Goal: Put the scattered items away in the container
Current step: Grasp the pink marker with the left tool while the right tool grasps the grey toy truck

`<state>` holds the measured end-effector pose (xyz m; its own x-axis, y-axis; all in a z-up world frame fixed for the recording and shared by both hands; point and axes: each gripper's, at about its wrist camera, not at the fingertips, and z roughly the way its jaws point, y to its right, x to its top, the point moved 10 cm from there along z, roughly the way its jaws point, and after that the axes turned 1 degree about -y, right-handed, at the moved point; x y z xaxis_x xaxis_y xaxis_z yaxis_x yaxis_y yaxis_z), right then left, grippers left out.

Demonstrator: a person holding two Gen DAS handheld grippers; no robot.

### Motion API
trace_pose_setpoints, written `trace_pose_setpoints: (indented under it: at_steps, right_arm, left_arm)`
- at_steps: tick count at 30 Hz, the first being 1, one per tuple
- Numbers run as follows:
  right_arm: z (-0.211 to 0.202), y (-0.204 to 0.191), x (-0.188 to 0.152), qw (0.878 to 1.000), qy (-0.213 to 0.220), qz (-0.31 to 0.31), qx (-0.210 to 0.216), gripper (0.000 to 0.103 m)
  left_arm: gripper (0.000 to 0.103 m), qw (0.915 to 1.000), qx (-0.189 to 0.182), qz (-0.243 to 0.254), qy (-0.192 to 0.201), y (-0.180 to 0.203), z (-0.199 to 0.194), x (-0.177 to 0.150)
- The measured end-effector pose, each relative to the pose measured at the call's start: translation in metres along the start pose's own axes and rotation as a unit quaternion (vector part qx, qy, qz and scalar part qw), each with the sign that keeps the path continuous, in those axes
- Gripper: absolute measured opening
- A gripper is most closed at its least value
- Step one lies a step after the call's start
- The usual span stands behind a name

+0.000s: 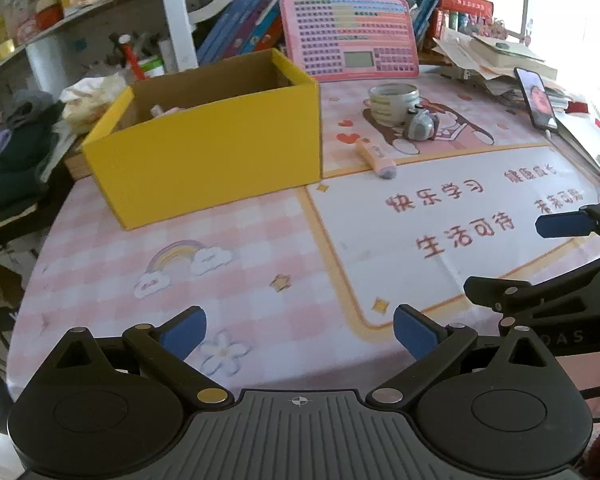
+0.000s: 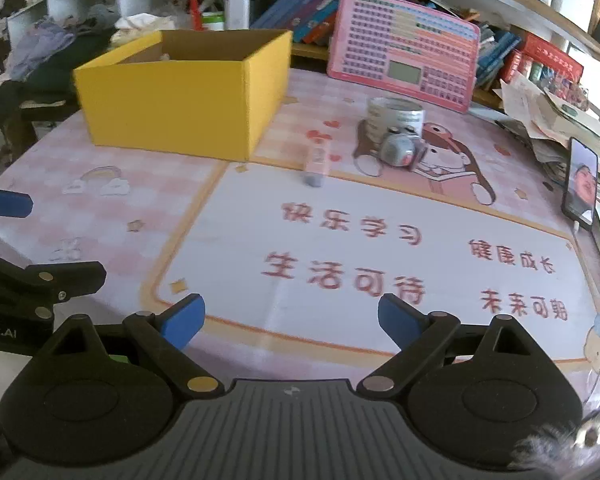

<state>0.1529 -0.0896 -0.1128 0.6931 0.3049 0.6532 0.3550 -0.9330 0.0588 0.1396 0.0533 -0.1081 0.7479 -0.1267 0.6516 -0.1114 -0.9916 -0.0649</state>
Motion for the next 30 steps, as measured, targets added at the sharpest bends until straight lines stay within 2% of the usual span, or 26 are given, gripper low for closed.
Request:
trace_pose_setpoints:
  at_steps: [15, 25, 30]
  right_arm:
    - [0.044, 0.093, 0.022, 1.000, -0.022, 0.010, -0.007, 0.094]
    - [0.072, 0.136, 0.046, 1.000, -0.016, 0.013, 0.019, 0.094]
    - [0.083, 0.147, 0.060, 0.999, -0.002, 0.020, 0.033, 0.094]
  left_arm:
    - [0.101, 0.9997, -0.009, 0.016, -0.017, 0.068, 0.058, 0.055]
    - [0.101, 0.9997, -0.001, 0.009, -0.025, 0.100, 0.086, 0.085]
    - [0.101, 0.9999, 0.011, 0.002, -0.008, 0.104, 0.091, 0.102]
